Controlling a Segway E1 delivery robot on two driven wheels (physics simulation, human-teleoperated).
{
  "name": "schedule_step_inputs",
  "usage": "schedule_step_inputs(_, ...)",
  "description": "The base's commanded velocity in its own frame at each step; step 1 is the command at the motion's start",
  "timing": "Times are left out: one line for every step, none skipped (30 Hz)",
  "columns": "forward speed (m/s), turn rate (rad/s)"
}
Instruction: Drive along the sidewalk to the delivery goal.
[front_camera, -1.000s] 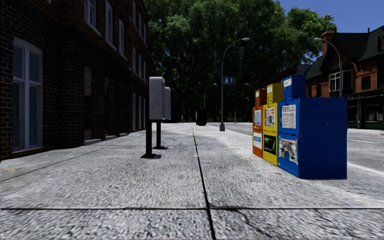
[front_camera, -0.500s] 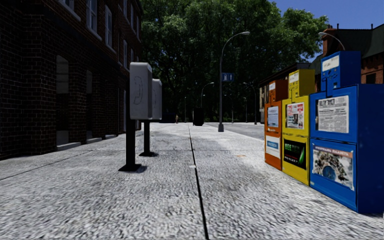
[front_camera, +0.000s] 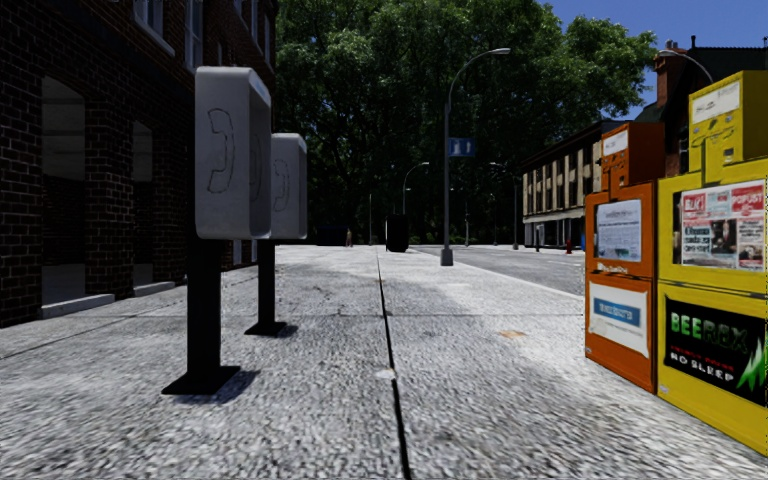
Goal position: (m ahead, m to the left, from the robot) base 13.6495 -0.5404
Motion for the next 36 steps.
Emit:
schedule_step_inputs(2.0,-0.64)
schedule_step_inputs(2.0,-0.14)
schedule_step_inputs(2.0,-0.02)
schedule_step_inputs(2.0,0.0)
schedule_step_inputs(2.0,0.0)
schedule_step_inputs(2.0,0.0)
schedule_step_inputs(2.0,0.0)
schedule_step_inputs(2.0,0.0)
schedule_step_inputs(2.0,0.0)
schedule_step_inputs(2.0,0.0)
schedule_step_inputs(2.0,0.0)
schedule_step_inputs(2.0,0.0)
schedule_step_inputs(2.0,0.0)
schedule_step_inputs(2.0,0.0)
schedule_step_inputs(2.0,0.0)
schedule_step_inputs(2.0,0.0)
schedule_step_inputs(2.0,0.0)
schedule_step_inputs(2.0,0.0)
schedule_step_inputs(2.0,0.0)
schedule_step_inputs(2.0,0.0)
schedule_step_inputs(2.0,0.0)
schedule_step_inputs(2.0,0.0)
schedule_step_inputs(2.0,0.0)
schedule_step_inputs(2.0,0.0)
schedule_step_inputs(2.0,0.0)
schedule_step_inputs(2.0,0.0)
schedule_step_inputs(2.0,0.0)
schedule_step_inputs(2.0,0.0)
schedule_step_inputs(2.0,0.0)
schedule_step_inputs(2.0,0.0)
schedule_step_inputs(2.0,0.0)
schedule_step_inputs(2.0,0.0)
schedule_step_inputs(2.0,0.0)
schedule_step_inputs(2.0,0.0)
schedule_step_inputs(2.0,0.0)
schedule_step_inputs(2.0,0.0)
